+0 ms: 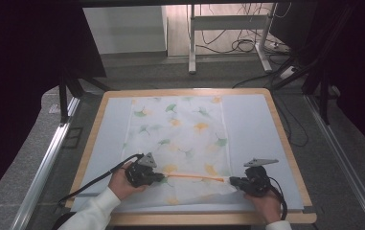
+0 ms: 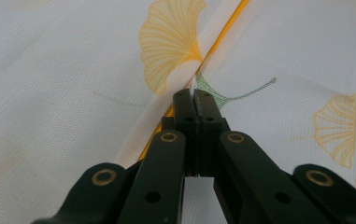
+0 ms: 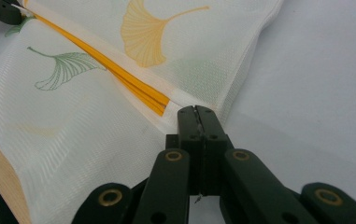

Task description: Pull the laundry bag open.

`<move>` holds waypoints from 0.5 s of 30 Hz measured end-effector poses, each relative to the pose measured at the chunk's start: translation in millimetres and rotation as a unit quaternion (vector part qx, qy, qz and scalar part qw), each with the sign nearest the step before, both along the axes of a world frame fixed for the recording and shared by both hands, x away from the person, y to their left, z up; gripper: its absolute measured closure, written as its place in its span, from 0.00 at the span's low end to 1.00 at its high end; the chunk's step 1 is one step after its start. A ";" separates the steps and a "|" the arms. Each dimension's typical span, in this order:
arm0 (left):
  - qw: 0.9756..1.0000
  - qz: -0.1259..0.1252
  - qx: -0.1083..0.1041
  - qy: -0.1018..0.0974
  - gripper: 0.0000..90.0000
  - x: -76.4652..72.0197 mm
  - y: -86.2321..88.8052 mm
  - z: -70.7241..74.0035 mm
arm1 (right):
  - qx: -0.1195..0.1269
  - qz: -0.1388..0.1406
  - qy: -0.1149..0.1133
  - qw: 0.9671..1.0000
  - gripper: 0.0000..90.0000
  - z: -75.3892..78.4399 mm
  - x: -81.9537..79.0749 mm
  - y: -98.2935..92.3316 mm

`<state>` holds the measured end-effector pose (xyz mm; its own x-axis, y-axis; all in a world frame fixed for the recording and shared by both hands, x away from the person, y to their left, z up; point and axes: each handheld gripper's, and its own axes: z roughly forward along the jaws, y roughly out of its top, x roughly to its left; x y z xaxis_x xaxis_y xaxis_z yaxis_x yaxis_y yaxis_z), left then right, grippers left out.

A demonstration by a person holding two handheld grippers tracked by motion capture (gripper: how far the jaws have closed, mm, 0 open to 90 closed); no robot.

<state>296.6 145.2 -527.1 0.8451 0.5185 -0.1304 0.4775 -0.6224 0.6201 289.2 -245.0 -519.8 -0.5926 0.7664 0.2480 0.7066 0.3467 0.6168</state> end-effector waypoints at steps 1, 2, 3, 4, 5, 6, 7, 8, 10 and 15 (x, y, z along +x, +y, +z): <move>1.000 0.000 -0.001 0.001 1.00 0.1 0.0 0.1 | -0.001 0.000 0.000 1.000 1.00 0.1 -0.1 0.1; 1.000 0.000 0.000 0.000 1.00 0.4 0.3 0.4 | 0.000 0.000 -0.001 1.000 1.00 -0.1 -0.1 0.3; 1.000 0.001 -0.003 0.001 1.00 0.5 0.5 0.6 | 0.000 0.000 -0.001 1.000 1.00 -0.1 -0.2 0.3; 1.000 0.002 -0.007 0.001 1.00 0.6 0.5 0.8 | 0.000 0.000 -0.001 1.000 0.99 -0.1 -0.1 0.3; 1.000 0.003 -0.008 0.002 1.00 0.9 0.7 1.3 | 0.000 0.000 -0.001 1.000 0.99 -0.1 -0.1 0.2; 1.000 0.003 -0.011 0.001 1.00 1.3 0.8 1.3 | 0.000 0.000 0.000 1.000 1.00 0.0 -0.1 0.0; 1.000 0.003 -0.011 0.001 1.00 1.3 0.8 1.3 | 0.000 0.000 0.000 1.000 0.99 0.0 0.0 0.0; 1.000 0.003 -0.014 0.002 1.00 2.7 0.6 1.0 | 0.000 0.000 0.000 1.000 1.00 0.0 -0.1 0.0; 1.000 0.005 -0.018 0.004 0.99 4.5 -0.1 0.0 | 0.000 0.000 -0.001 1.000 0.99 -0.1 -0.1 0.2; 0.999 0.006 -0.031 0.000 0.95 7.4 -5.1 1.8 | 0.000 -0.001 -0.001 1.000 0.99 -0.1 -0.1 0.3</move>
<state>304.0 140.1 -525.4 0.8383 0.5199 -0.1639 0.4858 -0.5761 0.6574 289.0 -244.7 -519.8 -0.5922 0.7670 0.2468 0.7059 0.3462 0.6180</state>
